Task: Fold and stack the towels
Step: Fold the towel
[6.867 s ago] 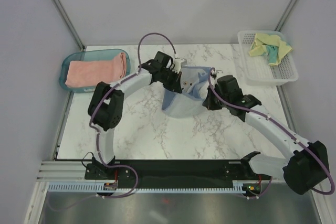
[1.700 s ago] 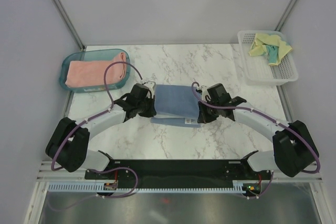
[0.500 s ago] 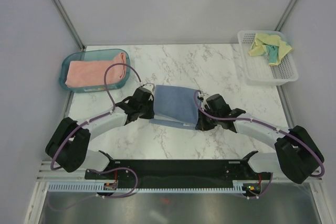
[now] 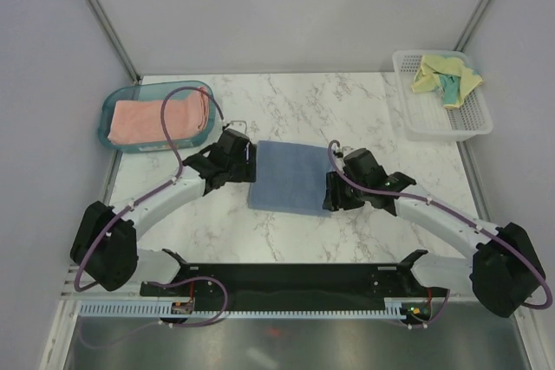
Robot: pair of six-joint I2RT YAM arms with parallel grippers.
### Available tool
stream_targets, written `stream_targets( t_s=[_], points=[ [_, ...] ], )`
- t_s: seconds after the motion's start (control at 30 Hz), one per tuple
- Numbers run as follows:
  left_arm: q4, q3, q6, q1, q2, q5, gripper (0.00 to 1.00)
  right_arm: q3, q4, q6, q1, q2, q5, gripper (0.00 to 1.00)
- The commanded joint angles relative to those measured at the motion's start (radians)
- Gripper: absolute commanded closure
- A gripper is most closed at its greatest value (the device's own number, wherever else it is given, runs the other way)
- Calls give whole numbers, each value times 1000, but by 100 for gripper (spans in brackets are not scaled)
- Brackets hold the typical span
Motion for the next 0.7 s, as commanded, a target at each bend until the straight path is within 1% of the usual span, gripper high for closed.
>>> stream_targets(
  t_s=[0.0, 0.03, 0.07, 0.1, 0.2, 0.23, 0.27, 0.3, 0.33, 0.43, 0.47, 0.53, 0.57, 0.63, 0.67],
  points=[
    [10, 155, 58, 12, 53, 4, 25, 114, -39, 26, 0, -4, 129, 41],
    [11, 204, 66, 28, 73, 26, 26, 149, -33, 19, -16, 13, 175, 41],
    [13, 224, 71, 34, 94, 44, 27, 167, -27, 3, -26, 60, 184, 45],
    [20, 243, 91, 41, 143, 88, 28, 184, -18, -8, -39, 85, 184, 47],
    [27, 319, 136, 78, 234, 159, 32, 238, 43, -30, -100, 175, 178, 53],
    [27, 367, 146, 95, 301, 172, 33, 256, 66, -36, -146, 197, 164, 53],
    [25, 388, 155, 106, 332, 196, 34, 266, 91, -43, -172, 237, 110, 52],
    [25, 431, 169, 129, 358, 213, 35, 278, 120, -59, -216, 260, 86, 51],
    [27, 453, 174, 141, 414, 233, 37, 310, 134, -79, -233, 283, 56, 50],
    [42, 522, 201, 195, 507, 378, 40, 387, 143, -172, -275, 382, -46, 48],
    [40, 539, 213, 203, 533, 423, 42, 402, 140, -188, -284, 430, -66, 49],
    [39, 582, 249, 215, 570, 460, 51, 434, 139, -209, -316, 470, -115, 54],
    [40, 593, 261, 216, 603, 515, 54, 445, 139, -214, -326, 507, -135, 60],
    [39, 622, 281, 215, 631, 535, 59, 473, 132, -220, -346, 534, -164, 63],
    [40, 625, 282, 216, 642, 532, 62, 479, 126, -221, -347, 545, -167, 68]
  ],
)
